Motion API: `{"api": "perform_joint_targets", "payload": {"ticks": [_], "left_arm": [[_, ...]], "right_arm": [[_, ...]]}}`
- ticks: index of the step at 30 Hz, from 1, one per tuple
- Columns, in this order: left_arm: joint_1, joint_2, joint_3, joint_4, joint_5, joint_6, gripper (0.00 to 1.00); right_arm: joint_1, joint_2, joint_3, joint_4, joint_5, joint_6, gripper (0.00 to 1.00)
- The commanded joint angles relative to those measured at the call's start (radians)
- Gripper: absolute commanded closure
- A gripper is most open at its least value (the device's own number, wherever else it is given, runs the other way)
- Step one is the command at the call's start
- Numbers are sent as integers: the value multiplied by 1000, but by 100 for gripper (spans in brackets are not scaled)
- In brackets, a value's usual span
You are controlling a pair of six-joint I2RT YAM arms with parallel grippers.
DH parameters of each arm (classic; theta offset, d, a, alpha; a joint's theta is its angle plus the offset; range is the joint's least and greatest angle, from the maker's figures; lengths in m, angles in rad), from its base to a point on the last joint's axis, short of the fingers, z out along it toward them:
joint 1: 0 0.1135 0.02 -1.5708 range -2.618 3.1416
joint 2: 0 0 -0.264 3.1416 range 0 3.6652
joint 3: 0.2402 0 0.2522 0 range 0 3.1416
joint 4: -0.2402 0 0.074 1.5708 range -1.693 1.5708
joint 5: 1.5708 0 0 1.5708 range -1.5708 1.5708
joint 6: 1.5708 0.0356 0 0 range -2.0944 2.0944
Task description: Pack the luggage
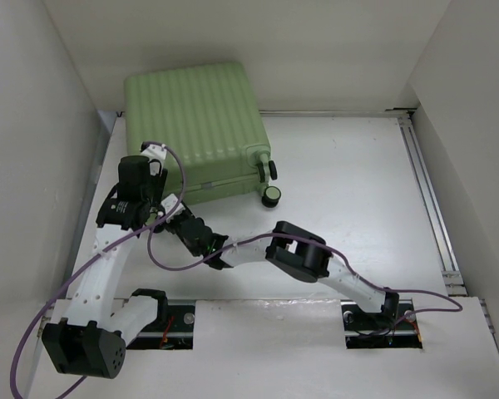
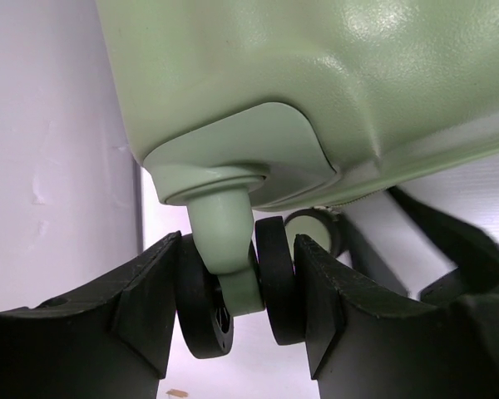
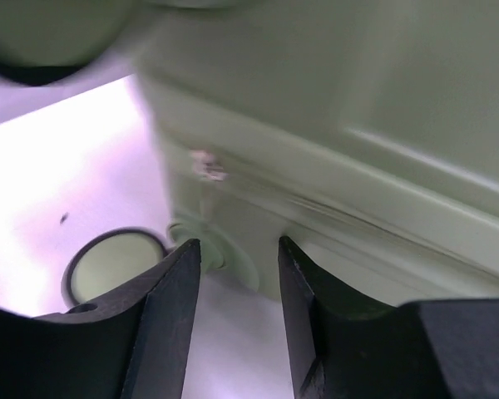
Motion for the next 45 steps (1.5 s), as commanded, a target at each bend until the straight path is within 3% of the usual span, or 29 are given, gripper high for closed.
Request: {"api": "perform_joint_targets", "payload": {"ticks": [1, 7, 13, 20, 28, 34, 45], "left_arm": [[-31, -20, -15, -96, 121, -3, 100], [-31, -29, 25, -222, 406, 56, 100], [-98, -39, 55, -276, 453, 50, 100], [-270, -19, 111, -285, 421, 18, 100], [-347, 42, 169, -262, 430, -34, 100], [-347, 43, 169, -227, 378, -80, 100], [-347, 24, 151, -227, 301, -71, 100]], "right_arm": [[11, -22, 42, 50, -79, -168, 52], [11, -91, -88, 149, -15, -168, 49], [1, -255, -389, 296, -59, -114, 43], [-8, -389, -648, 453, -157, -62, 32], [-8, -346, -608, 504, -199, 3, 31], [-8, -326, -524, 367, -160, 3, 34], [-8, -261, -453, 272, -128, 23, 42]]}}
